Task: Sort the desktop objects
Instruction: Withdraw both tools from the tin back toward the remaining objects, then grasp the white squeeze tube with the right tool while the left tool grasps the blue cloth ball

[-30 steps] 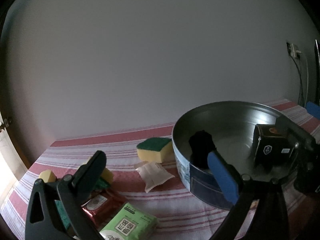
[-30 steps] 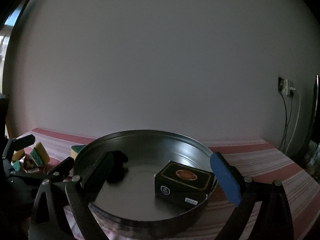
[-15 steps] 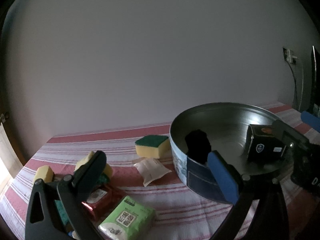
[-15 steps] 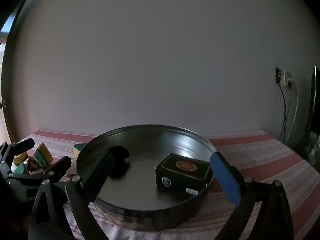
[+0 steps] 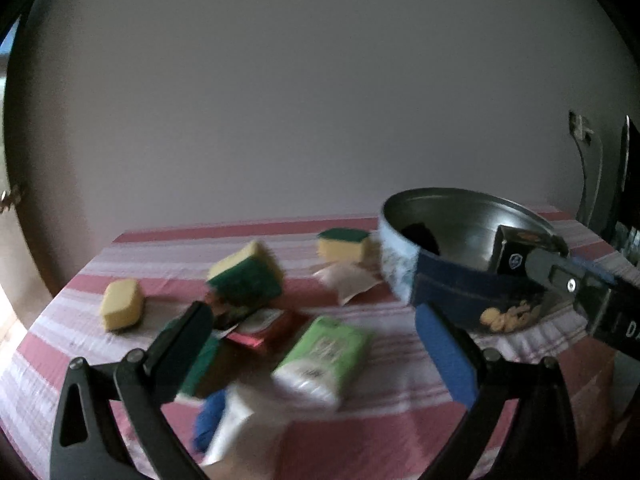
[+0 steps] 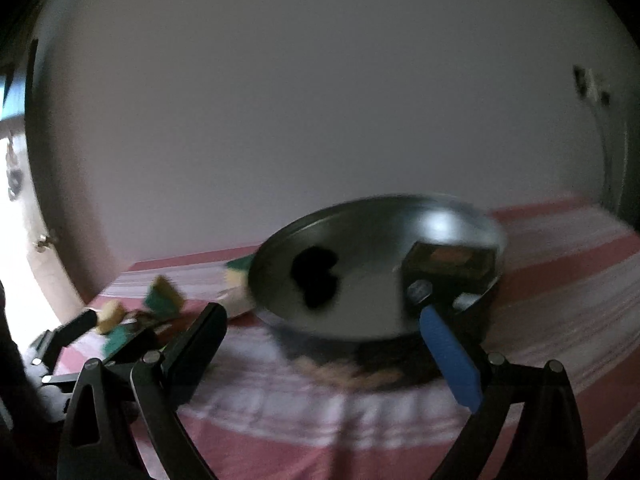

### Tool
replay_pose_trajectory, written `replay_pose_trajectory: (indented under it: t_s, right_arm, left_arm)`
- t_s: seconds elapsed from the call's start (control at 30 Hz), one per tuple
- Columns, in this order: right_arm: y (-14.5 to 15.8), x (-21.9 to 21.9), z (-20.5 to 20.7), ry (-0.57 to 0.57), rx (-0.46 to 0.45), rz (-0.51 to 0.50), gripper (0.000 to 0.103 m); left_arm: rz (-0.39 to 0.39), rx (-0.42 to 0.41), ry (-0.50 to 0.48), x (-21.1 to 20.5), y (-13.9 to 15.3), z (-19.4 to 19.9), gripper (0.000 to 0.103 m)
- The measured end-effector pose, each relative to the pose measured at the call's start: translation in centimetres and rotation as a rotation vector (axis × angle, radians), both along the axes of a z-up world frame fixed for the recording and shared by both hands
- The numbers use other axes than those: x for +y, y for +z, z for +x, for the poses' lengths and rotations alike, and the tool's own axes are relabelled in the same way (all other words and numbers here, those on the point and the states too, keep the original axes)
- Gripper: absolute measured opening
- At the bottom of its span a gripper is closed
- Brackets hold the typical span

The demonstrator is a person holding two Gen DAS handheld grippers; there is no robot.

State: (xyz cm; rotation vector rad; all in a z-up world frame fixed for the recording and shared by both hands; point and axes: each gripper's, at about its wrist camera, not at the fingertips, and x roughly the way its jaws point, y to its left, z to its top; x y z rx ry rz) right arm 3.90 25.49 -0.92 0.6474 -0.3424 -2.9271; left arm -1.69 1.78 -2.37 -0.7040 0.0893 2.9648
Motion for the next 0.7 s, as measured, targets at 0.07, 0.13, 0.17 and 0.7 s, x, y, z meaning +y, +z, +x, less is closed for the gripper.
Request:
replay_pose_trajectory:
  t_s: [0.07, 0.13, 0.17, 0.7]
  right_arm:
    - [-0.4, -1.3, 0.2, 0.047, -0.034, -0.041, 0.099]
    - [-1.1, -3.0, 0.2, 0.122, -0.082, -0.092, 0.099]
    - [-1.5, -3.7, 0.2, 0.155, -0.104, -0.116, 0.099]
    - [-6.2, -15.7, -2.0, 0.484, -0.454, -0.339, 0.092]
  left_arm:
    - [-0.001, -0.017, 0.043, -2.1, -0.2, 0.5, 0.103]
    - [0.001, -0.026, 0.088, -4.3, -0.4, 1.0, 0.103]
    - [0.009, -0.035, 0.119, -5.8, -0.5, 1.4, 0.103]
    - [0.074, -0.113, 0.286, -16.6, -1.9, 3.5, 0.103]
